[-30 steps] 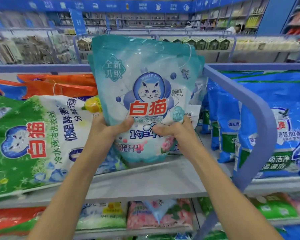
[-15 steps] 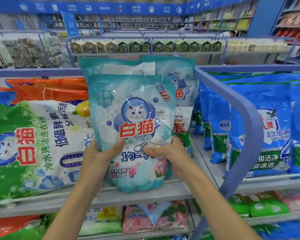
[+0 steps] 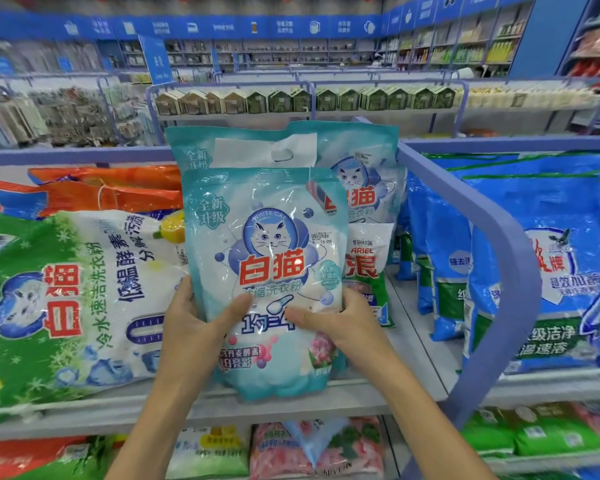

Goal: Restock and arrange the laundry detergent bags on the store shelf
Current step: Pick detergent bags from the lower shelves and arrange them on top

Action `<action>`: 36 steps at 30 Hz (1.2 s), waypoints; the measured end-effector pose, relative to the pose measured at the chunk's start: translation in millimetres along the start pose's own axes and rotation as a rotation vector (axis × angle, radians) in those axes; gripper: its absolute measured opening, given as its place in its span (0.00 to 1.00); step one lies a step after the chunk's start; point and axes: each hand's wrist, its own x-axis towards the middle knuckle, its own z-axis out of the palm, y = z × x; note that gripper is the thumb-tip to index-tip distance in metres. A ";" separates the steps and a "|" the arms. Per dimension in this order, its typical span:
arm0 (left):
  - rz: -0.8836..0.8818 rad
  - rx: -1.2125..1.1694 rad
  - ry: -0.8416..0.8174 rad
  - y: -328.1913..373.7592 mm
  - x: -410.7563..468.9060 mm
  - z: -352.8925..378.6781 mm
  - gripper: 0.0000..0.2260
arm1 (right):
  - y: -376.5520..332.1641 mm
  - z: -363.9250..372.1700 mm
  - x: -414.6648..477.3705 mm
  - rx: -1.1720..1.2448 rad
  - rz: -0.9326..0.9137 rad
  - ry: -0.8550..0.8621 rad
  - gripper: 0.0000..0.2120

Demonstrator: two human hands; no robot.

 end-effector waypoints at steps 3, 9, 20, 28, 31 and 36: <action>-0.010 -0.048 0.013 -1.2 -1.0 -1.3 0.20 | -0.9 -13.8 -5.9 0.024 -0.148 0.258 0.13; 0.002 -0.071 0.026 -5.3 -2.6 -0.8 0.21 | 1.3 -36.3 6.0 -0.084 -0.297 0.662 0.25; -0.008 -0.088 0.007 -7.2 -1.3 -1.4 0.22 | 14.0 -45.1 33.4 -0.136 -0.114 0.435 0.17; -0.004 -0.175 0.113 -8.0 1.7 11.7 0.16 | 9.5 -31.4 -3.9 -0.165 -0.338 0.626 0.08; 0.041 -0.192 0.237 -12.3 5.2 23.9 0.14 | -0.7 -33.8 -18.4 -0.150 -0.384 0.703 0.08; 0.083 -0.164 0.316 -18.4 19.6 40.6 0.15 | -9.4 -28.1 -42.0 -0.244 -0.484 0.822 0.01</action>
